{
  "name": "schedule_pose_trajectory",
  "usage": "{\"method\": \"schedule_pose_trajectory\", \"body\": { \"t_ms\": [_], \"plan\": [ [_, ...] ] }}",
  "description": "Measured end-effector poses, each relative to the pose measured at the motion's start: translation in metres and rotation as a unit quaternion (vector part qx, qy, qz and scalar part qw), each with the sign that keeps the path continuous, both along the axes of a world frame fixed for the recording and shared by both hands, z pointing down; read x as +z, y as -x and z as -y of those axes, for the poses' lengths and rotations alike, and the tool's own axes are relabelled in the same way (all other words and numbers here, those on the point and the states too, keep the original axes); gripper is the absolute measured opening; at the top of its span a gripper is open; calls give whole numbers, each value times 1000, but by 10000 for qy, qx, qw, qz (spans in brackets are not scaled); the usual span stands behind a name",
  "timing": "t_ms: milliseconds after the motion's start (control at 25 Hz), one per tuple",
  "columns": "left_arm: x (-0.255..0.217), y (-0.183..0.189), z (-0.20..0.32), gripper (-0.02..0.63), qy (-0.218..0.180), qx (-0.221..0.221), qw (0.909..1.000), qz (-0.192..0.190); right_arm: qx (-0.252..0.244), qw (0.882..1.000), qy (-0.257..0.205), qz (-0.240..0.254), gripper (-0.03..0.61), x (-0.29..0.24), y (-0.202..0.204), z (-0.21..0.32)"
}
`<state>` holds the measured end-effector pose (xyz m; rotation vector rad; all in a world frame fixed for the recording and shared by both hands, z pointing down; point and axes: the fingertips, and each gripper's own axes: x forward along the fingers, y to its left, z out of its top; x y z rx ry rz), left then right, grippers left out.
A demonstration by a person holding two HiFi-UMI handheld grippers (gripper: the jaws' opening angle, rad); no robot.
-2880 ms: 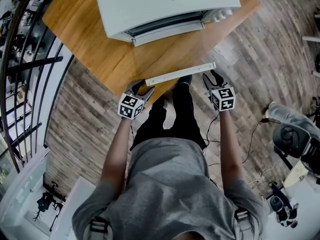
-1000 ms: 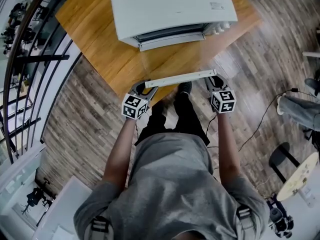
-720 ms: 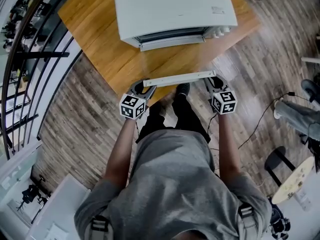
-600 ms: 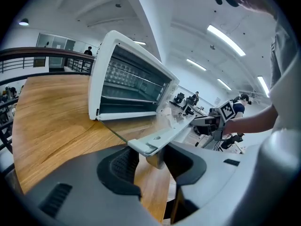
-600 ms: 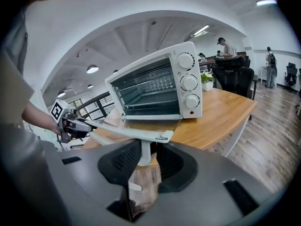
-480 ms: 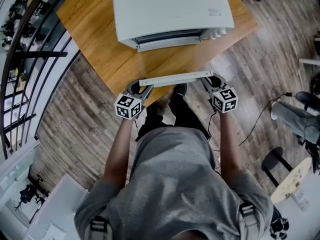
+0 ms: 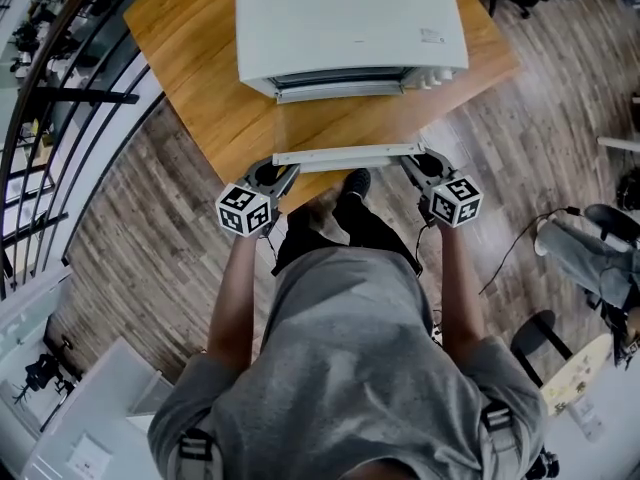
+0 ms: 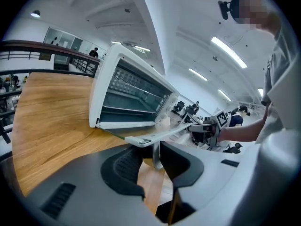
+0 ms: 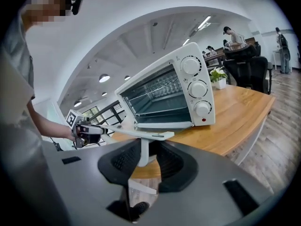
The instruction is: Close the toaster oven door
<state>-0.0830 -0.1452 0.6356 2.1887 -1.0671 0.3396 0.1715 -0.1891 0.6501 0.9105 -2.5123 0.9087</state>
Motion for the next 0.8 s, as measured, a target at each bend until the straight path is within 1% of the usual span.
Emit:
{"method": "schedule_pose_trajectory", "body": {
  "t_ms": [280,400,680,800],
  "plan": [
    [-14,2,11,121,-95,-367,9986,-370,-205,9985,106,491,114,-14,-1,12],
    [-19,5,14,121,-165,-515,9976,-436,-244,9971,178,699,114,-19,0,15],
    [-28,9,20,123,-289,-722,9954,-562,-248,9950,279,924,114,-29,2,23],
    [-32,11,24,124,-372,-838,9931,-734,-116,9945,305,994,114,-33,2,27]
  ]
}}
